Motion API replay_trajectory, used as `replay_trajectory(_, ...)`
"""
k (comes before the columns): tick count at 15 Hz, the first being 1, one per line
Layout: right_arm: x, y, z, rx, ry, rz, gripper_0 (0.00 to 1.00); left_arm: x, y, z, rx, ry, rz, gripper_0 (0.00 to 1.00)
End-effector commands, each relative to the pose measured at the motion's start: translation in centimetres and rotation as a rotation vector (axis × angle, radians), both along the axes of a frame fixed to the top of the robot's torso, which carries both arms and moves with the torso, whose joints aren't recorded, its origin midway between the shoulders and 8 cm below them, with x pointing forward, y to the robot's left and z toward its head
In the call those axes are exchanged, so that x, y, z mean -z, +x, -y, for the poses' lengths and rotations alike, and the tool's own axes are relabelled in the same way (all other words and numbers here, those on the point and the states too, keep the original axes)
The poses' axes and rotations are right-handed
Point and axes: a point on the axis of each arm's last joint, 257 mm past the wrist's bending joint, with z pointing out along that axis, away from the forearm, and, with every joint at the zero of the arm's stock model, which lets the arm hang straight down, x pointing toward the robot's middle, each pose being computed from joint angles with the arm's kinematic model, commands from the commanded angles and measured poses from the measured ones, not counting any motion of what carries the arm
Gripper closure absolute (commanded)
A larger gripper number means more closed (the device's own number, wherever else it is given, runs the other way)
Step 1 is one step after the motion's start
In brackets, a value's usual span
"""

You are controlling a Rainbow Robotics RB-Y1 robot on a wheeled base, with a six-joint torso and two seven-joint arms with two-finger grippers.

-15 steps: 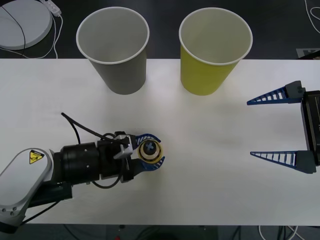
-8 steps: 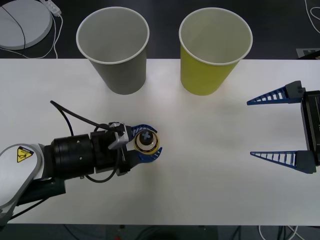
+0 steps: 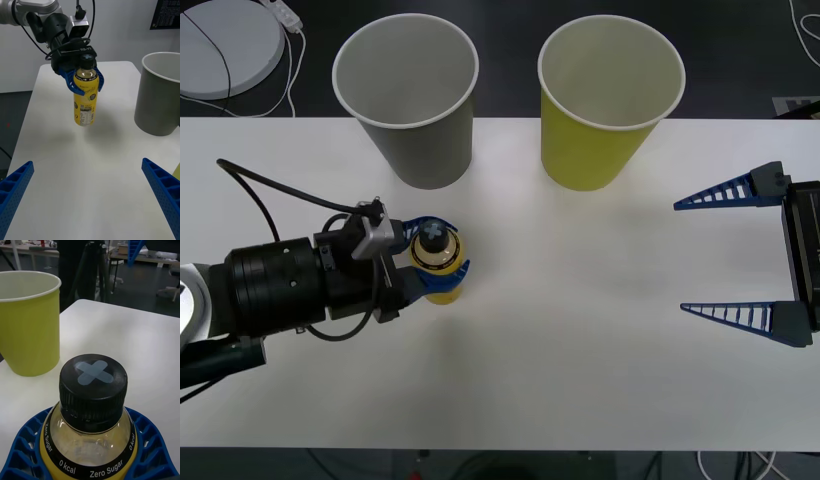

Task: Put the can into the green bin and the plastic bottle into the gray bin

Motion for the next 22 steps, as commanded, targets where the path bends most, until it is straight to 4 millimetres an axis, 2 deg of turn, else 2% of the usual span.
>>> replay_trajectory(1, 0.0, 0.0, 0.0, 0.000, 0.000, 0.000, 0.00, -1.3, 0.3, -2.1, -0.050, -0.016, -0.006, 1.00)
replay_trajectory(5, 0.0, 0.0, 0.0, 0.000, 0.000, 0.000, 0.00, -2.8, 1.1, -5.7, -0.131, -0.029, -0.008, 1.00)
replay_trajectory(9, 0.0, 0.0, 0.0, 0.000, 0.000, 0.000, 0.00, -3.9, 1.4, -9.6, -0.194, 0.031, -0.027, 1.00)
replay_trajectory(13, 0.0, 0.0, 0.0, 0.000, 0.000, 0.000, 0.00, -5.3, 0.8, -12.4, -0.263, 0.040, -0.069, 1.00)
replay_trajectory(18, 0.0, 0.0, 0.0, 0.000, 0.000, 0.000, 0.00, -7.3, 1.1, -16.5, -0.365, 0.026, -0.049, 1.00)
replay_trajectory(22, 0.0, 0.0, 0.0, 0.000, 0.000, 0.000, 0.00, -8.6, 1.3, -18.4, -0.403, 0.045, -0.039, 1.00)
